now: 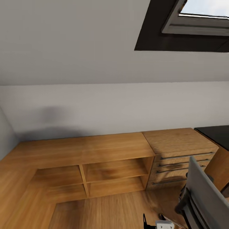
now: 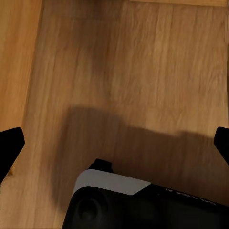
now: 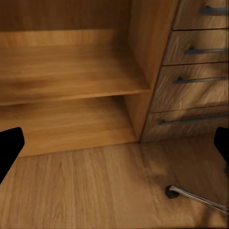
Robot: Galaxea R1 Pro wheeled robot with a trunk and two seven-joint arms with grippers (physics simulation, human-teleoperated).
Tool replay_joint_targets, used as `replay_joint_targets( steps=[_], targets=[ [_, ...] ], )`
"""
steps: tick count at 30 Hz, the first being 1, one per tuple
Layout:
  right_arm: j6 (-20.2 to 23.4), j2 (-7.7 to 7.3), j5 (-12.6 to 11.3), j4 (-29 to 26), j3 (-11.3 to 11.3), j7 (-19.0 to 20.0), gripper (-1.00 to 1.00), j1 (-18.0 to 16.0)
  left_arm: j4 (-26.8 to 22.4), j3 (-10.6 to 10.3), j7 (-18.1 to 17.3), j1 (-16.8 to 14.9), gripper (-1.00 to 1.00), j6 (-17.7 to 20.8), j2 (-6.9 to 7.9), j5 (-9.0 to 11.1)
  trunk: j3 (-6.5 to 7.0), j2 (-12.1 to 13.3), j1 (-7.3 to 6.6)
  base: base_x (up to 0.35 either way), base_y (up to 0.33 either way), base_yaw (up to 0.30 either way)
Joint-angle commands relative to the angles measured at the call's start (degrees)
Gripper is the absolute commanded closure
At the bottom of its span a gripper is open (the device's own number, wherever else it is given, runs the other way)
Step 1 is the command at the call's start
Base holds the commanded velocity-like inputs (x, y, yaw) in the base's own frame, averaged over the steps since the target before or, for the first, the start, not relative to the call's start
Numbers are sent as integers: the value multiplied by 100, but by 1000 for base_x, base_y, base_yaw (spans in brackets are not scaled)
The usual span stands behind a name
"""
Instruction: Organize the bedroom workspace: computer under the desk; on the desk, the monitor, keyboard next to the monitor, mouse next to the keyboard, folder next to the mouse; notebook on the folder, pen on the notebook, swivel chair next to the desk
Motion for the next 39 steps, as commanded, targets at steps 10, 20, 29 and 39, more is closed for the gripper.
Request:
replay_joint_targets(
  steps=[10,20,29,39],
  targets=[
    [-14,2,-46,6,50,-41,-100,-7,-6,-40,28,-8,-100,-39,4,59,-11,-10,4,199,213,-300],
    [-13,2,-46,6,50,-46,-100,-7,-7,-45,28,-8,-100,-39,4,59,-11,-10,4,129,126,-300],
    [-7,2,-41,6,48,-46,-100,-7,-8,-48,28,-8,-100,-39,4,59,-11,-10,4,15,14,-300],
    [22,2,-39,6,49,-46,-100,-7,-5,-48,28,-8,-100,-39,4,59,-11,-10,4,2,1,-300]
  ],
)
